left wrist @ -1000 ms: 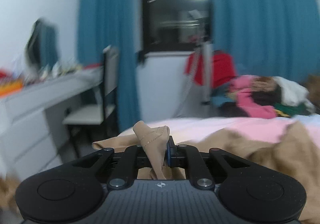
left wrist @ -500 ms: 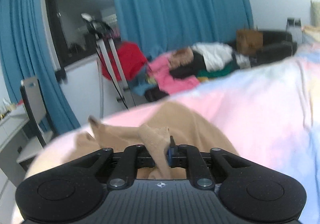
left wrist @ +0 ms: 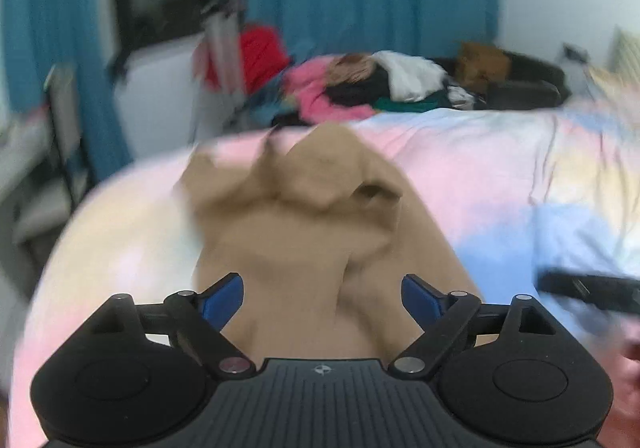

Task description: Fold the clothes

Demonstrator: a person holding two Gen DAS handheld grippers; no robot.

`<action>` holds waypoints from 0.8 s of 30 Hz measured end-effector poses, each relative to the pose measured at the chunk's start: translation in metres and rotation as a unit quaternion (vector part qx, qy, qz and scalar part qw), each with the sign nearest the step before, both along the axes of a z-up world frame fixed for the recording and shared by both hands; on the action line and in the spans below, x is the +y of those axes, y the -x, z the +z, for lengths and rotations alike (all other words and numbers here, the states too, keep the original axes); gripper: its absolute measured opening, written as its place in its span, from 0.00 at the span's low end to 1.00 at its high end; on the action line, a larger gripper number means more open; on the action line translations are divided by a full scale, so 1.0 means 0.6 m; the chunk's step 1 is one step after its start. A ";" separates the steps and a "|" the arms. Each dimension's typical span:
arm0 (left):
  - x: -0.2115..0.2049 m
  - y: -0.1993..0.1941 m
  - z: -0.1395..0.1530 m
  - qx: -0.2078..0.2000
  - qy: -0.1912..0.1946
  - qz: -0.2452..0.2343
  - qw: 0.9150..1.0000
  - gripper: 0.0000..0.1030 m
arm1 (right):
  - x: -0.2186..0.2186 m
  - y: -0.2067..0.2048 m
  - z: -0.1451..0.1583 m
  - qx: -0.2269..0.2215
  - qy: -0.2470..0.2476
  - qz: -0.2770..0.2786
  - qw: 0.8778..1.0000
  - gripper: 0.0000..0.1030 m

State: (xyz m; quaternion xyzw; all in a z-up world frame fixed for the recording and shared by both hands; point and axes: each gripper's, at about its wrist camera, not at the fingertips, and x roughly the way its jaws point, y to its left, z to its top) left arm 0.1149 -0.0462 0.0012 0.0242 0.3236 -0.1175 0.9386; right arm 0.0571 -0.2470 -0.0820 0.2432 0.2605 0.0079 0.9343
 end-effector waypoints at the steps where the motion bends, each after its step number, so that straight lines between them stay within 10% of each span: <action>1: 0.020 0.020 0.007 0.008 0.011 0.004 1.000 0.85 | 0.002 0.003 0.003 -0.003 0.002 0.003 1.000 1.00; 7: 0.175 0.116 0.003 0.109 0.130 0.088 0.982 0.85 | 0.014 0.035 0.026 -0.022 0.020 0.019 0.999 1.00; 12: 0.269 0.163 -0.055 0.224 0.247 0.151 0.931 0.80 | 0.018 0.069 0.042 -0.020 0.030 0.021 0.999 1.00; 19: 0.274 0.197 -0.081 0.263 0.197 0.165 0.930 0.70 | 0.001 0.125 0.047 -0.007 -0.017 0.014 1.000 1.00; 24: 0.235 0.226 -0.053 0.231 0.140 0.112 0.956 0.10 | 0.005 0.135 0.045 0.004 -0.022 0.015 1.000 1.00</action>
